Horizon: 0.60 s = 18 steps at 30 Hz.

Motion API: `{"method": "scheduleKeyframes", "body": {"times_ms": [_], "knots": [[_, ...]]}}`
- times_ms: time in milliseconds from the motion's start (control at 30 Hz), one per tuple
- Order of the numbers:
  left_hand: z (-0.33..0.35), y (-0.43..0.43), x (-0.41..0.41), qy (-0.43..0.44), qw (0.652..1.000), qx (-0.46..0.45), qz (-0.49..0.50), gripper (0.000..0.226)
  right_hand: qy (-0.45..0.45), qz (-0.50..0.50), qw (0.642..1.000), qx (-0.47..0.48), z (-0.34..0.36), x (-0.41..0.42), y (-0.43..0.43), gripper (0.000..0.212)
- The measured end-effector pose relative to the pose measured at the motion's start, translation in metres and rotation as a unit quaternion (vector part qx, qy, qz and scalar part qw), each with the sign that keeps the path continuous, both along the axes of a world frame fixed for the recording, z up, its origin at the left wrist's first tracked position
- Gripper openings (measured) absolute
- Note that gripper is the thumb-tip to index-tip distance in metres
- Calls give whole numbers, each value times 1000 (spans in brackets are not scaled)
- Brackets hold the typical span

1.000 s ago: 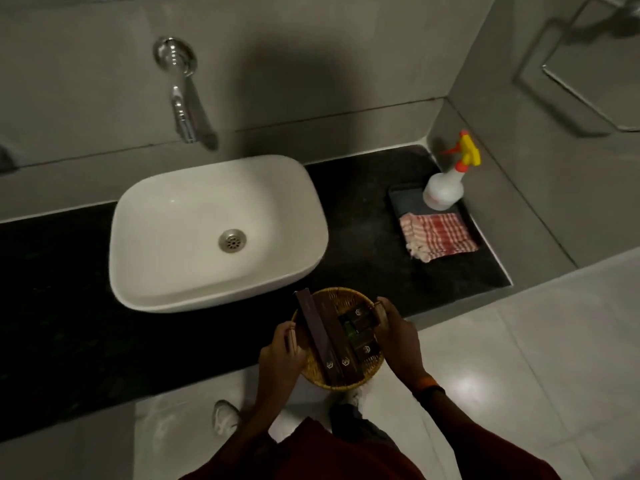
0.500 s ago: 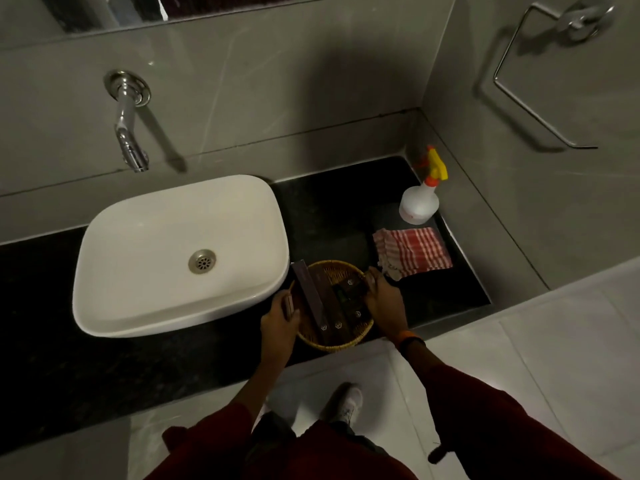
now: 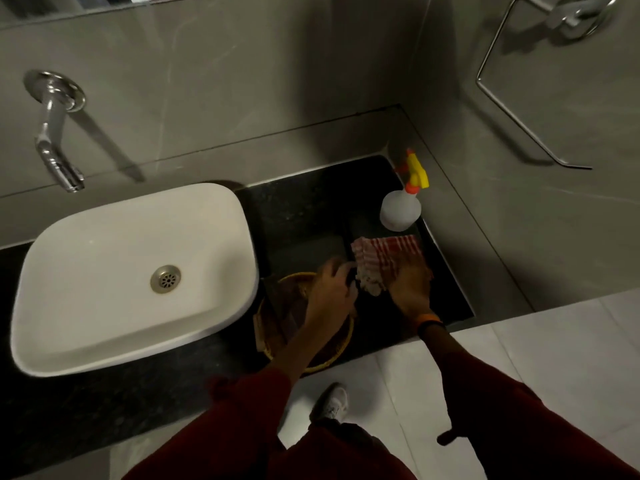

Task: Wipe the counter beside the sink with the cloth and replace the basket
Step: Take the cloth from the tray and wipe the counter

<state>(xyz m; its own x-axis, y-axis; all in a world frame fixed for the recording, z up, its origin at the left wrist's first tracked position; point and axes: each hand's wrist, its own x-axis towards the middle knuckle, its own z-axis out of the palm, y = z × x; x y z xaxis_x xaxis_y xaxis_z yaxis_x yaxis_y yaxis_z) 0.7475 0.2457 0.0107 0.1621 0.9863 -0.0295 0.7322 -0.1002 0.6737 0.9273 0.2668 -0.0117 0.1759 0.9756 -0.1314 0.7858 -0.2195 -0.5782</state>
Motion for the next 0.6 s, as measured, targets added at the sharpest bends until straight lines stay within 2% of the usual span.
{"method": "scheduleKeyframes", "body": {"times_ms": [100, 167, 267, 333, 433, 500, 600], "knots": [[-2, 42, 33, -39, 996, -67, -42, 39, -20, 21, 999, -41, -8, 24, 21, 60], [-13, 69, 52, -24, 989, -136, -45, 45, -33, 27, 996, -78, -15, 33, 31, 66], [-39, 87, 70, 94, 968, -203, -114, 82, -78, 38, 990, -113, -26, 40, 43, 67], [-47, 87, 74, 118, 968, -193, -105, 92, -113, 34, 984, -135, -32, 41, 49, 63], [-49, 84, 79, 141, 973, -144, -112, 82, -98, -1, 986, -134, -35, 38, 56, 44], [-48, 83, 81, 162, 972, -112, -127, 80, -88, -9, 991, -97, -32, 30, 57, 32], [-37, 85, 80, 134, 980, -99, -111, 66, -73, -24, 996, -39, -18, 24, 54, 25]]}}
